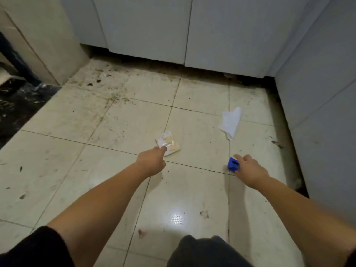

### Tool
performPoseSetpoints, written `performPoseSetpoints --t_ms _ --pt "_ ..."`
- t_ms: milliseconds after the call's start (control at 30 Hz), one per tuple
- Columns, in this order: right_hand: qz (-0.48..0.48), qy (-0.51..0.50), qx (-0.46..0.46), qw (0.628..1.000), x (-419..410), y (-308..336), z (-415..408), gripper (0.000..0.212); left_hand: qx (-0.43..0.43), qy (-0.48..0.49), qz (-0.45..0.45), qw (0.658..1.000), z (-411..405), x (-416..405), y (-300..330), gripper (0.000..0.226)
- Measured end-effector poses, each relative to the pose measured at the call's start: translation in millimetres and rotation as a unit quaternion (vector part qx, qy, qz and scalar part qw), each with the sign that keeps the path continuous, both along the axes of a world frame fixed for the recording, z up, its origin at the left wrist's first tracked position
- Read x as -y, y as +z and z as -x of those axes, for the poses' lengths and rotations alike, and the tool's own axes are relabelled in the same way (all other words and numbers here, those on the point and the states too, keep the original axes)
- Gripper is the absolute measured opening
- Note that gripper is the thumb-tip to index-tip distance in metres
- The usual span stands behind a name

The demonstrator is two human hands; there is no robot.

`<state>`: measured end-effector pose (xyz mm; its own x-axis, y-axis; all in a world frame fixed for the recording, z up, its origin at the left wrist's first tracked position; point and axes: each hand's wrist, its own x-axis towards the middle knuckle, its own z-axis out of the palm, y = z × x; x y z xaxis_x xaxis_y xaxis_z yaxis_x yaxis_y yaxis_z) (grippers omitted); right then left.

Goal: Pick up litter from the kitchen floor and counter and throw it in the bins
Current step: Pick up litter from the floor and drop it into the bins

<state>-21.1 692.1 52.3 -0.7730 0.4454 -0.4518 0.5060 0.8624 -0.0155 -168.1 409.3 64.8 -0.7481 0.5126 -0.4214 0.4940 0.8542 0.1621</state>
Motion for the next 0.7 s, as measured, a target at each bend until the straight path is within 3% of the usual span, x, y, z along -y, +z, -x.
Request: performPoseSetpoints --t_ms 67,133,333,433,533,700 --pt "0.03 -0.047 0.005 0.998 -12.7 -21.9 -2.5 0.073 0.011 0.008 0.012 1.0 9.4 -16.7 -22.8 0.058" --pt "0.041 -0.077 0.018 0.996 -20.5 -42.3 -2.1 0.079 0.014 0.022 0.019 0.999 19.0 -32.4 -45.4 0.062" --pt "0.015 -0.019 0.056 0.998 -35.9 -85.1 -9.0 0.063 0.0 0.013 0.071 0.997 54.5 -68.0 -92.6 0.071" --pt "-0.026 0.013 -0.004 1.0 -47.5 -95.1 -5.5 0.052 0.037 0.043 0.087 0.995 75.8 -70.8 -103.2 0.072" --pt "0.039 0.004 -0.076 0.996 -61.0 -91.1 17.8 0.043 0.053 0.066 0.081 0.993 85.0 -72.5 -104.5 0.065" --pt "0.088 -0.038 -0.182 0.979 -86.2 -65.5 94.0 0.031 0.024 0.074 0.039 0.996 69.4 -73.2 -109.0 0.033"
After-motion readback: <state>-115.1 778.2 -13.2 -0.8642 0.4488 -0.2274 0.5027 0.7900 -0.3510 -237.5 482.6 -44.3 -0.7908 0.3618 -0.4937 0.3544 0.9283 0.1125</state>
